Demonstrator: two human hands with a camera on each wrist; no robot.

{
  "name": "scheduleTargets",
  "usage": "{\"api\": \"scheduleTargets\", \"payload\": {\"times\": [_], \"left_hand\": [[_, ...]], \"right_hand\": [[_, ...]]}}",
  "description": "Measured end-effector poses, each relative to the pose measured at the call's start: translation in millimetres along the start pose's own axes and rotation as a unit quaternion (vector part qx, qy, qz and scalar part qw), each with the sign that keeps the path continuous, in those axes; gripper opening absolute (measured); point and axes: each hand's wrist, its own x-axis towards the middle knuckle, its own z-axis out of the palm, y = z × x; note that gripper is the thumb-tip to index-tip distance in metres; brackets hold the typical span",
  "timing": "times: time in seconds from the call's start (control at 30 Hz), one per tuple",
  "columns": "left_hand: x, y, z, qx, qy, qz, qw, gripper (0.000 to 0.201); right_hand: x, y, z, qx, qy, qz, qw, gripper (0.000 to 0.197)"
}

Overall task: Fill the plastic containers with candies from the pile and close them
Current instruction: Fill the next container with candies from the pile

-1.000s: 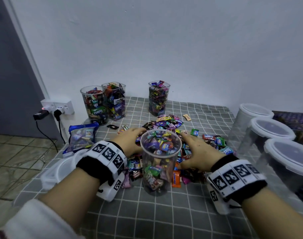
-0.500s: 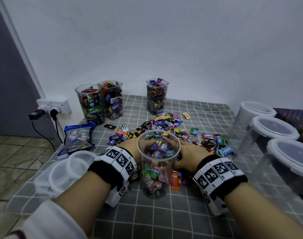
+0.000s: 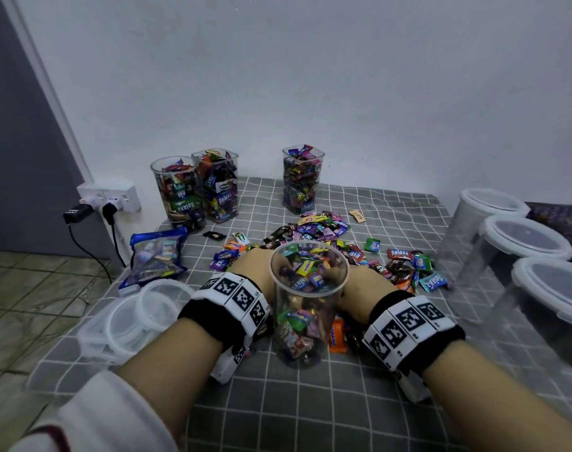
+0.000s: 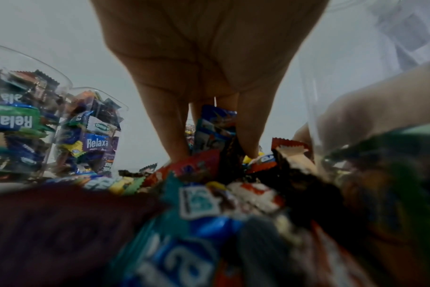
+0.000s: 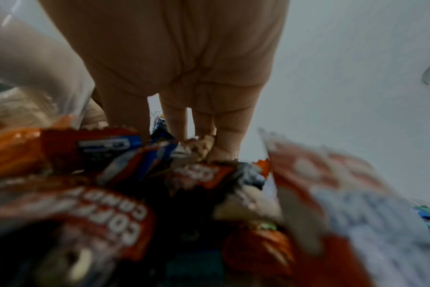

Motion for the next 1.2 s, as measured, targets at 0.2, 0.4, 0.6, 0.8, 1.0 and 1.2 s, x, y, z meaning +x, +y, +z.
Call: {"api": "scheduleTargets", "payload": {"times": [0.2, 0.4, 0.6, 0.8, 1.0, 1.2], "left_hand": [[-3, 1, -2, 0.007, 0.048, -0.020, 0.999, 0.021], [-13, 7, -9, 0.005, 0.090, -0.004, 0.996, 0.026], [-19, 7, -12, -0.025, 0.123, 0.001, 0.992, 0.029], [-23, 10, -17, -0.060, 0.160, 0.000, 0.985, 0.020], [-30, 11, -18, -0.131, 0.195, 0.013, 0.972, 0.021], [-37, 12, -22, -0.218, 0.231, 0.024, 0.948, 0.023]], "right_hand": [[-6, -3, -4, 0.024, 0.024, 0.010, 0.999, 0.028], [-15, -6, -15, 0.050, 0.055, 0.027, 0.997, 0.024], [-14, -3, -15, 0.042, 0.092, 0.023, 0.995, 0.023], [-15, 4, -18, 0.076, 0.141, 0.039, 0.986, 0.021], [-24, 15, -23, 0.229, 0.209, 0.062, 0.949, 0.016], [-36, 7, -46, 0.367, 0.260, 0.007, 0.893, 0.020]]}}
